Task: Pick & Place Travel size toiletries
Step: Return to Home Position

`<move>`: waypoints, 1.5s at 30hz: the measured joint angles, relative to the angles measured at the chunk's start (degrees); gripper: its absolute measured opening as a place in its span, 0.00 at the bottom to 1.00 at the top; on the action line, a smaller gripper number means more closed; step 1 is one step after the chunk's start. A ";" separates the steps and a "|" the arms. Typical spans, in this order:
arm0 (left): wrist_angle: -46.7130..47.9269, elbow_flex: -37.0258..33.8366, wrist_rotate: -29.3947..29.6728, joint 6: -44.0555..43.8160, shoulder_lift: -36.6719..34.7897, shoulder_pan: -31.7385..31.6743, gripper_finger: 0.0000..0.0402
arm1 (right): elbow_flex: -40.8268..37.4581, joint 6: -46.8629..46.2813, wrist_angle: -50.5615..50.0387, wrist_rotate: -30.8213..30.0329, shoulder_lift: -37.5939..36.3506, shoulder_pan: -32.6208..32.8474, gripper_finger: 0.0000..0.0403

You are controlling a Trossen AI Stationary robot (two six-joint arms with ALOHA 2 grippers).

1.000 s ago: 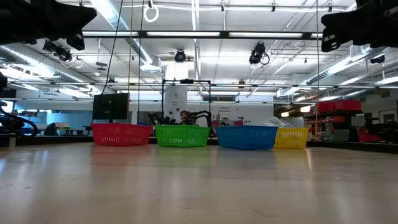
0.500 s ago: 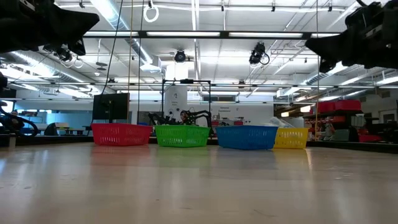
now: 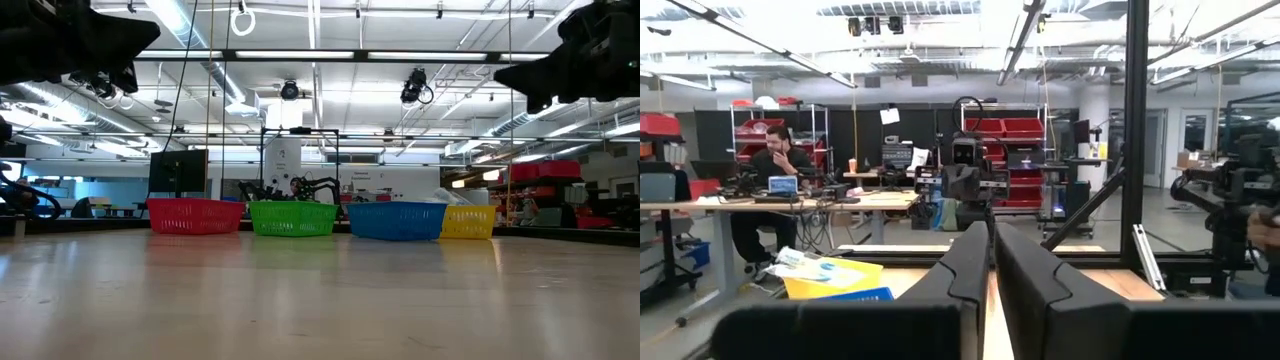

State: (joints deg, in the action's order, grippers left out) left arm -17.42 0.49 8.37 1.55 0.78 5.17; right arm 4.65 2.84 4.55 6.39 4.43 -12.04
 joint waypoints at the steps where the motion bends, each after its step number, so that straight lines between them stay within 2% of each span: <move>1: 0.08 0.00 -0.01 -0.60 0.00 0.00 0.08 | 1.04 0.00 -3.18 -2.09 -0.31 0.64 0.00; 3: 0.29 0.00 -0.02 -1.40 0.00 0.00 0.08 | 2.55 -0.92 -7.77 -4.30 -0.80 1.83 0.00; 5: 0.49 -0.02 -0.01 -1.37 0.00 0.00 0.08 | 2.51 -1.35 -7.58 -4.48 -1.07 2.93 0.00; 12: 0.43 -0.02 -0.01 -1.19 0.02 0.00 0.08 | -3.91 0.99 4.17 -4.85 -1.09 4.64 0.00; 20: 0.43 -0.02 -0.03 -0.58 0.02 0.00 0.08 | -4.09 -0.43 2.97 -4.78 -0.61 4.64 0.00; 31: 0.41 -0.04 -0.03 -1.26 0.02 0.00 0.08 | -4.09 -3.03 -1.59 -14.00 -0.60 4.63 0.00; 45: 0.38 -0.05 -0.03 -1.34 0.02 0.00 0.08 | -4.09 -2.88 -1.76 -14.25 -0.61 4.63 0.00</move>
